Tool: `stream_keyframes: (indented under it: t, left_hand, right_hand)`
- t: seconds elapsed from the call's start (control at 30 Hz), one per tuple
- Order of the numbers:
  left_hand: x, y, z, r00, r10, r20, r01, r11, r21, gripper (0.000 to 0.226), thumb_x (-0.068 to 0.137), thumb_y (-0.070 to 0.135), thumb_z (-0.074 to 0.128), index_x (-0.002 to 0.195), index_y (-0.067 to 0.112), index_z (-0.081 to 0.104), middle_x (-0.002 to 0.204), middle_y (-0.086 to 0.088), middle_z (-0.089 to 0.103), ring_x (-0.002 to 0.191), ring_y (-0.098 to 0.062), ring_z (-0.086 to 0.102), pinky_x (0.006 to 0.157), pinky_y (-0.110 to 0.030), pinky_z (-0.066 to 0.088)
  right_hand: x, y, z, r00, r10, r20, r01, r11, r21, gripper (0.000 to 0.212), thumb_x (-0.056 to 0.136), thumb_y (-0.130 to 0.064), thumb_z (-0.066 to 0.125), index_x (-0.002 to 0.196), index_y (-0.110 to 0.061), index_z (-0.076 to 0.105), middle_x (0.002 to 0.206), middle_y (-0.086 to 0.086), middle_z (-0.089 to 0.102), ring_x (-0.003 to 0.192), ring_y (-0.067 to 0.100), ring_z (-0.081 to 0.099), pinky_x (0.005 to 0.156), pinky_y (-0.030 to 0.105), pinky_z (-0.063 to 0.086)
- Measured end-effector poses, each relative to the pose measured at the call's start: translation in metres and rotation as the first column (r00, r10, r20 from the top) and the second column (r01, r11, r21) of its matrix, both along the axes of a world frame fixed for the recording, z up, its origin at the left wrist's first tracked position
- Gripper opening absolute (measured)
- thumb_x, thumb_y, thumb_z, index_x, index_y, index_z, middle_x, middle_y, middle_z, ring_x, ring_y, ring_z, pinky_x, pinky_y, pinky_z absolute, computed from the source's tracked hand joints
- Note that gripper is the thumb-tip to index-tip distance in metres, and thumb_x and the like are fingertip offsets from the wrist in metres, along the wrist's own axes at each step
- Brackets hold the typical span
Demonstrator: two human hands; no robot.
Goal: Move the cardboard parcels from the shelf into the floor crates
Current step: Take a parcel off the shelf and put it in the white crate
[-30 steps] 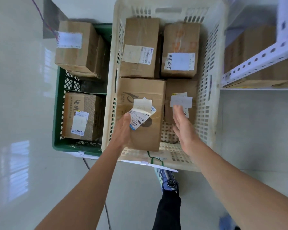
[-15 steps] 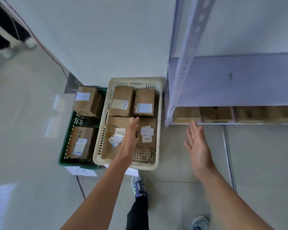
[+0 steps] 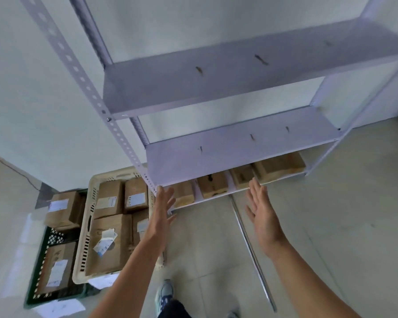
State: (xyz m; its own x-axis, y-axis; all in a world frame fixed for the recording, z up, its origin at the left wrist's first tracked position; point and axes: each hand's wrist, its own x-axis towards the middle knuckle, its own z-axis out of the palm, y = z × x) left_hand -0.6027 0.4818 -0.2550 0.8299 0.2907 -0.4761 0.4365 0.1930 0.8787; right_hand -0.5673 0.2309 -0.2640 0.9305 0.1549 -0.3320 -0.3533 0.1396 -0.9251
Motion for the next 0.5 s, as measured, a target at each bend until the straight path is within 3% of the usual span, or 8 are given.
stream_keyframes:
  t: [0.1,0.23,0.33,0.5]
  left_hand:
    - [0.01,-0.043,0.012,0.998,-0.058,0.017,0.058,0.998,-0.006,0.07,0.108,0.066,0.025,0.167,0.03,0.035,0.166,0.01,0.045,0.142,-0.012,0.049,0.123,-0.053,0.037]
    - [0.027,-0.081,0.013,0.994,-0.108,0.015,0.109,0.994,-0.017,0.078,0.102,0.072,0.028,0.166,0.028,0.039,0.166,0.008,0.046,0.142,-0.013,0.05,0.119,-0.051,0.039]
    - [0.052,-0.12,0.009,0.986,-0.167,-0.011,0.167,0.986,-0.026,0.088,0.092,0.078,0.031,0.164,0.028,0.043,0.163,0.008,0.049,0.143,-0.016,0.05,0.122,-0.056,0.039]
    - [0.105,-0.181,-0.006,0.98,-0.195,-0.04,0.193,0.979,-0.066,0.066,0.09,0.077,0.035,0.142,0.041,0.051,0.153,0.01,0.053,0.145,-0.019,0.05,0.117,-0.055,0.04]
  right_hand:
    - [0.0,-0.047,0.016,0.998,-0.062,0.02,0.062,0.998,0.003,0.114,0.069,-0.102,0.047,0.164,-0.043,0.027,0.164,-0.031,0.033,0.148,-0.01,0.033,0.126,0.033,0.024]
    - [0.005,-0.091,0.023,0.991,-0.134,-0.006,0.134,0.991,0.014,0.088,0.091,-0.087,0.035,0.165,-0.039,0.026,0.166,-0.025,0.032,0.156,0.001,0.029,0.128,0.037,0.024]
    - [0.019,-0.133,0.024,0.978,-0.205,-0.022,0.205,0.979,0.012,0.084,0.092,-0.076,0.032,0.166,-0.036,0.025,0.17,-0.017,0.029,0.157,0.005,0.029,0.126,0.036,0.025]
    - [0.065,-0.197,0.022,0.964,-0.263,-0.039,0.262,0.965,-0.02,0.085,0.093,-0.071,0.03,0.167,-0.03,0.024,0.172,-0.012,0.029,0.155,0.006,0.031,0.129,0.039,0.024]
